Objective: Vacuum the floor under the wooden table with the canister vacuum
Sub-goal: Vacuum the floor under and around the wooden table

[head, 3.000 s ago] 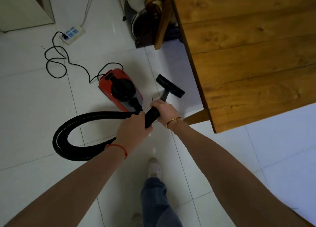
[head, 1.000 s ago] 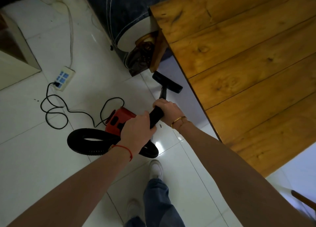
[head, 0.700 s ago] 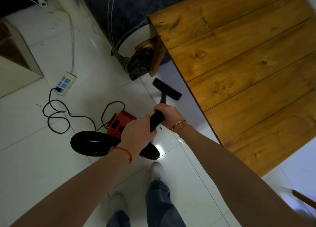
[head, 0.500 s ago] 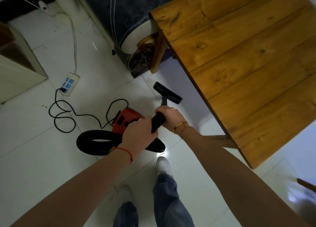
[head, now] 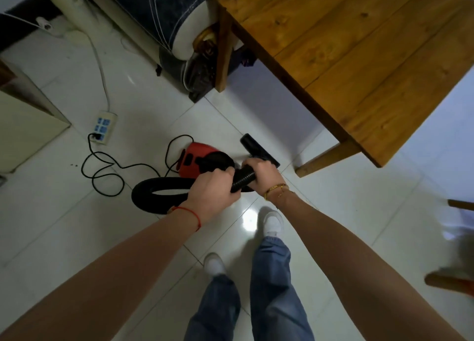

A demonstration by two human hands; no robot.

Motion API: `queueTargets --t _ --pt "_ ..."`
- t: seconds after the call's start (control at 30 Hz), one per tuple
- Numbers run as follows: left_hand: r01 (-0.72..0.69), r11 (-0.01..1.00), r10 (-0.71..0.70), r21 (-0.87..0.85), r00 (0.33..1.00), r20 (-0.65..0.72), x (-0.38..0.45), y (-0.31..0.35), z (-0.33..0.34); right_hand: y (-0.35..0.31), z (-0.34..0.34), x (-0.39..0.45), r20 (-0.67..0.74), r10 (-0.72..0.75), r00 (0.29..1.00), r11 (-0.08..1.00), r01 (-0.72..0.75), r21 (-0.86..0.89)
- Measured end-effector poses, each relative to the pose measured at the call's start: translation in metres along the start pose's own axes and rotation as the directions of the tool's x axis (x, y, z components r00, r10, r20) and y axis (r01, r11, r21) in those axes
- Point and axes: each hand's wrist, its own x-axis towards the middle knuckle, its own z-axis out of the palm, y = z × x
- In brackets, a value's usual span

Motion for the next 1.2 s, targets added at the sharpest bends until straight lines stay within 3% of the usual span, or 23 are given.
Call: queueTargets --t 0.4,0.63,0.77,1.03,1.2 --pt "-0.194 0.981 0.193 0.011 0.98 0.055 -0.021 0.03 -0.003 0.009 0.012 -0.076 -0.119 0.203 0.972 0.969 -0.182 0.169" --pt "-0.323 0.93 0.323 0.174 0.946 0.033 -0.022 0.045 -0.023 0.011 0.003 -0.091 -0.141 0.27 0.952 0.931 -0.221 0.289" --pt "-0.376 0.89 0.404 0.259 0.912 -0.065 -0.027 0.046 -0.04 0.018 -0.006 -0.095 -0.15 0.328 0.933 0.895 -0.256 0.365" --pt "-0.283 0.903 0.378 0.323 0.88 -0.288 -0.021 0.026 -0.072 0.03 -0.034 -0.103 -0.149 0.497 0.855 0.748 -0.335 0.572" --pt "-0.242 0.937 0.316 0.251 0.893 -0.32 -0.009 0.017 -0.085 0.03 -0.043 -0.103 -0.159 0.562 0.811 0.691 -0.356 0.629"
